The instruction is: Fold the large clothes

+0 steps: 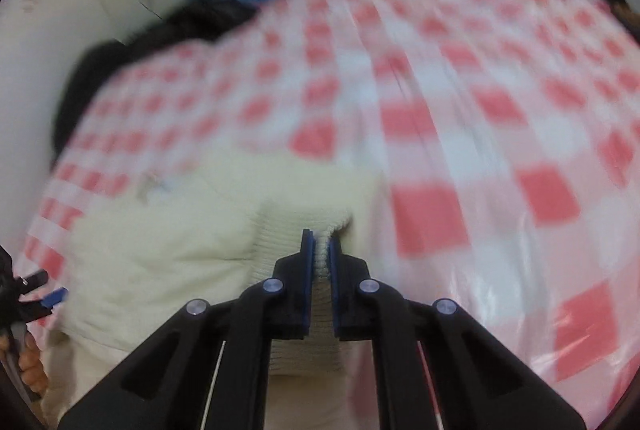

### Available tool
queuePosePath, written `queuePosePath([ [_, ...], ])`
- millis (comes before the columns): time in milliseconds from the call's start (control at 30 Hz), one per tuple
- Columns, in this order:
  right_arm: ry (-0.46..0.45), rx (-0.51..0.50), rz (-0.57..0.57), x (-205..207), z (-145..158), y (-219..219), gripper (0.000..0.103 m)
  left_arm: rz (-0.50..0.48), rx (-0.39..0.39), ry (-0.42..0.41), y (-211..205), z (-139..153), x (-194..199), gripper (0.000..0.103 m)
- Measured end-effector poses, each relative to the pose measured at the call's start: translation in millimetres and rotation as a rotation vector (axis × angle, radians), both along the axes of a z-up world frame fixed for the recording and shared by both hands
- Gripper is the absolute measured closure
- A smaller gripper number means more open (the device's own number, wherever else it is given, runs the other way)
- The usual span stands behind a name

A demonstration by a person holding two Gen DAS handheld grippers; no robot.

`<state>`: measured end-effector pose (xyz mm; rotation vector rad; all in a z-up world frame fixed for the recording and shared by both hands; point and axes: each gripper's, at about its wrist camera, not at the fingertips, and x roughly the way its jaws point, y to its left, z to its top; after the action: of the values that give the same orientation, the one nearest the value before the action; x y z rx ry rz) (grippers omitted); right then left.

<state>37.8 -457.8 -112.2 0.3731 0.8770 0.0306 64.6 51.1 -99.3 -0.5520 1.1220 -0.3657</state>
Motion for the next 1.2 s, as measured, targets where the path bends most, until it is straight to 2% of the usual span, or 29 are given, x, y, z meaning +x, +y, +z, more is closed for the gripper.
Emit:
queuePosePath([
  [67,-0.006,0.056,-0.027,-4,3,-6,0.093,0.001,0.006,-0.012,-1,3,-1,0.021],
  [100,-0.018,0.054,-0.043,-8,8,-6,0.087,0.001,0.000,-0.043,1,11,-3,0.021],
  [133,-0.051,0.034,-0.081,-15,19,-8,0.076,0.003,-0.003,-0.090,2,20,-6,0.021],
  [200,-0.173,-0.009,-0.130,-35,45,-3,0.062,0.017,0.017,-0.166,5,34,-9,0.019],
  [233,-0.216,-0.011,-0.101,-38,54,5,0.060,0.021,0.024,-0.185,5,38,-9,0.017],
  [267,-0.240,-0.009,-0.026,-37,63,21,0.060,0.019,0.029,-0.194,4,39,-6,0.016],
  [333,-0.214,-0.025,0.091,-24,62,49,0.056,0.010,0.026,-0.166,0,32,3,0.016],
  [367,-0.163,-0.045,0.138,-11,53,64,0.056,0.012,0.024,-0.141,-3,22,9,0.016],
  [467,0.002,-0.070,0.124,19,9,69,0.059,-0.021,0.050,-0.092,-13,-3,18,0.016],
  [500,0.036,-0.026,0.116,27,-10,62,0.067,-0.029,0.067,-0.102,-16,-7,18,0.016],
  [533,0.045,0.029,0.085,29,-18,53,0.073,-0.035,0.090,-0.112,-19,-6,16,0.016],
  [600,0.025,0.088,0.041,20,-6,43,0.074,-0.036,0.089,-0.105,-16,3,10,0.016],
  [700,-0.089,0.025,0.099,-18,33,58,0.067,-0.022,0.025,-0.146,2,25,-9,0.015],
  [733,-0.119,0.004,0.128,-34,43,64,0.056,-0.015,0.034,-0.161,8,29,-15,0.013],
  [767,-0.119,-0.015,0.145,-42,44,69,0.050,-0.007,0.048,-0.166,13,30,-21,0.012],
  [833,-0.022,-0.092,0.179,-43,25,80,0.046,-0.002,0.073,-0.124,20,17,-22,0.012],
  [867,0.038,-0.115,0.185,-36,9,81,0.046,-0.007,0.091,-0.052,22,-1,-18,0.012],
  [900,0.099,-0.126,0.196,-29,-11,80,0.046,-0.014,0.084,-0.021,22,-10,-16,0.012],
  [967,0.096,-0.097,0.190,-29,-12,75,0.046,0.001,0.050,0.009,32,-16,-19,0.012],
  [1033,0.078,-0.026,0.163,-40,10,69,0.044,0.031,0.019,0.001,46,-1,-33,0.012],
  [1067,0.061,-0.005,0.178,-49,20,70,0.043,0.035,0.001,-0.030,59,14,-47,0.012],
  [1133,0.023,0.022,0.225,-81,41,68,0.026,0.028,0.010,-0.063,77,31,-68,0.012],
  [1200,0.015,0.046,0.246,-123,53,60,0.015,-0.001,0.013,-0.074,106,46,-103,0.012],
])
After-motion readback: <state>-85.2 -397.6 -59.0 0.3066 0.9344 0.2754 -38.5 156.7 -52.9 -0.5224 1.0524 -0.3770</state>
